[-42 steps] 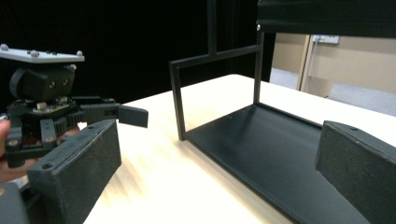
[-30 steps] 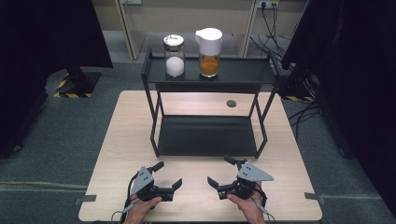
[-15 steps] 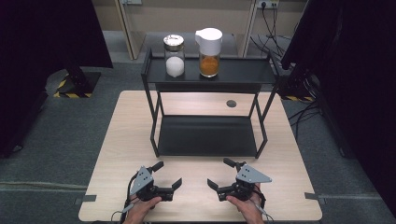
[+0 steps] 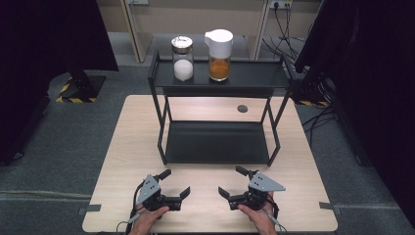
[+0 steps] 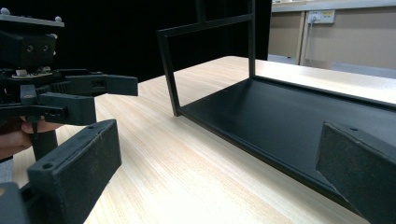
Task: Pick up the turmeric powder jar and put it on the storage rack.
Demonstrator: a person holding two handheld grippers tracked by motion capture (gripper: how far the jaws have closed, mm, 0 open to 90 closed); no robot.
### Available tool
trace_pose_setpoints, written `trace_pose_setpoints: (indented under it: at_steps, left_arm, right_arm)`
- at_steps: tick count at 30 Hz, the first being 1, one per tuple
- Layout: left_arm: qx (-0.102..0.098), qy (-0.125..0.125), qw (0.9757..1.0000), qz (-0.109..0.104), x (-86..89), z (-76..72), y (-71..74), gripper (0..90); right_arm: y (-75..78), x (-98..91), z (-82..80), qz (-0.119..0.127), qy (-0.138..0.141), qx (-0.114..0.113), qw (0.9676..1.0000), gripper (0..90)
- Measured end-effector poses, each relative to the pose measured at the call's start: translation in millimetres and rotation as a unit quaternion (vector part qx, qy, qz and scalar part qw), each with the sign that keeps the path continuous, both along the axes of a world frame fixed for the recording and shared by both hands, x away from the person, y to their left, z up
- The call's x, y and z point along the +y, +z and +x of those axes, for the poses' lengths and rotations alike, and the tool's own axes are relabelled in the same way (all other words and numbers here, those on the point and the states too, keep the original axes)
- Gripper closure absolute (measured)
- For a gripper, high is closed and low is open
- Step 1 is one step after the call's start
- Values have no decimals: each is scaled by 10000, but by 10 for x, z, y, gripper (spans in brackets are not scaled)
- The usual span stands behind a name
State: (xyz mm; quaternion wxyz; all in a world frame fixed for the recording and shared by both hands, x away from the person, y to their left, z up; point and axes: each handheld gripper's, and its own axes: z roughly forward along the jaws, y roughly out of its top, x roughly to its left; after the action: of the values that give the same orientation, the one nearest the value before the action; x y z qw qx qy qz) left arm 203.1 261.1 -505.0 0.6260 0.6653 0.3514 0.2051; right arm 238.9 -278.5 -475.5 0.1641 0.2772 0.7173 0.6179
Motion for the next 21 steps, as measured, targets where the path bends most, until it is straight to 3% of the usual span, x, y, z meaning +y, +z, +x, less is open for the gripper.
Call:
trace_pose_setpoints:
  at_steps: [21]
  left_arm:
    - [-8,-11,10000,5,0,-4,2,8]
  right_arm:
    - [-12,-7,5,19,-9,45,10000,6]
